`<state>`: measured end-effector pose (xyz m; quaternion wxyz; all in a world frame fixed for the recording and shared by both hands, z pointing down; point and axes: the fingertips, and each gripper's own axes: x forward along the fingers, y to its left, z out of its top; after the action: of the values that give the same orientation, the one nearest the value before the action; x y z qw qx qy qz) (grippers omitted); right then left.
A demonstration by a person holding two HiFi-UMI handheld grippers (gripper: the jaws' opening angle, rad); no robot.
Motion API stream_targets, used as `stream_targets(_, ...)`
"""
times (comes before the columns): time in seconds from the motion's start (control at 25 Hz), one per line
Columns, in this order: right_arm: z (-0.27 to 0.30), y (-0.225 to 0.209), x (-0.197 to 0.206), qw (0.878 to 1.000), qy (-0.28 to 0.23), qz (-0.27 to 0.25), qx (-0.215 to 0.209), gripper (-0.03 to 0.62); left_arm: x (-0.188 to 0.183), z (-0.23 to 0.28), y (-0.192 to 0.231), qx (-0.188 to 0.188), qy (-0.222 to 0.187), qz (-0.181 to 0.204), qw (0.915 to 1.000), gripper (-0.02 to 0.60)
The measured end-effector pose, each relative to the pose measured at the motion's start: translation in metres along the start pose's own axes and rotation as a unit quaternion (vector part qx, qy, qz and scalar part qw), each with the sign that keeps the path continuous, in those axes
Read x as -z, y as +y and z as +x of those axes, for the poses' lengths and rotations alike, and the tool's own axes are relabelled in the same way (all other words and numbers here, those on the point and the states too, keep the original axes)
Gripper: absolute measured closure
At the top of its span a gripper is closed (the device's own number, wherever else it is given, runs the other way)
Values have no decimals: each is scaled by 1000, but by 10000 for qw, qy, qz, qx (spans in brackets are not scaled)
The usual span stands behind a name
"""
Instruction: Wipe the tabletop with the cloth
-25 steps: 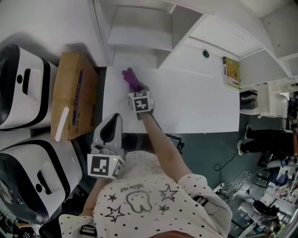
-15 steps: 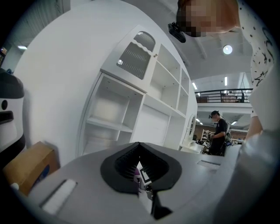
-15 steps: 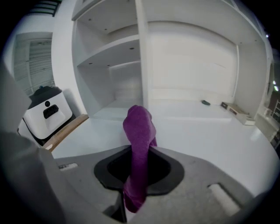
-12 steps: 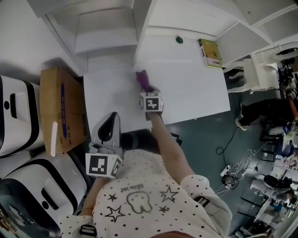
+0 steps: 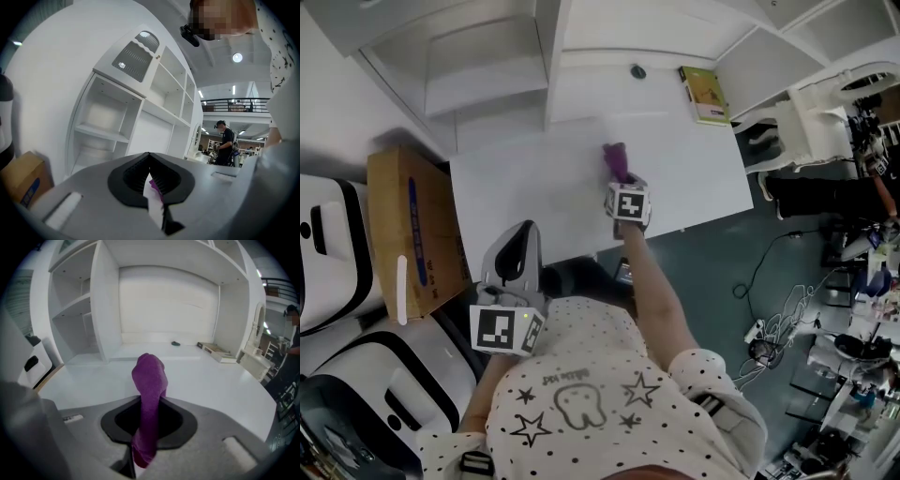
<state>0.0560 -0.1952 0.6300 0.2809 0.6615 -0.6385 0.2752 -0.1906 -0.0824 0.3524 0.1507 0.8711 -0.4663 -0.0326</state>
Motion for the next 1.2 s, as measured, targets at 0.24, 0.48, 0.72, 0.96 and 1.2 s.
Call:
stream_targets(0.24,1,-39,17,9990,230,182,325,528,0,2,-1,-64,-16,14,10000,588)
stream_targets(0.48,6,-37,26,9983,445,-21,365,528,-1,1,0,-111,-23,22,9999,587)
stream_targets(0.72,11,-22,19,9971,380,-606,254,528,-3,-2,2,-147,-44,50,9999,588)
stream_targets(0.96,15,-7,22,9943,522,-862,360,528,-4,-6,6,-134,-53,63,9999,588)
stream_targets(1.2,15,18,22,9952,504,-818,192,528,-6,-9,9,-146,-92,68,9998,586)
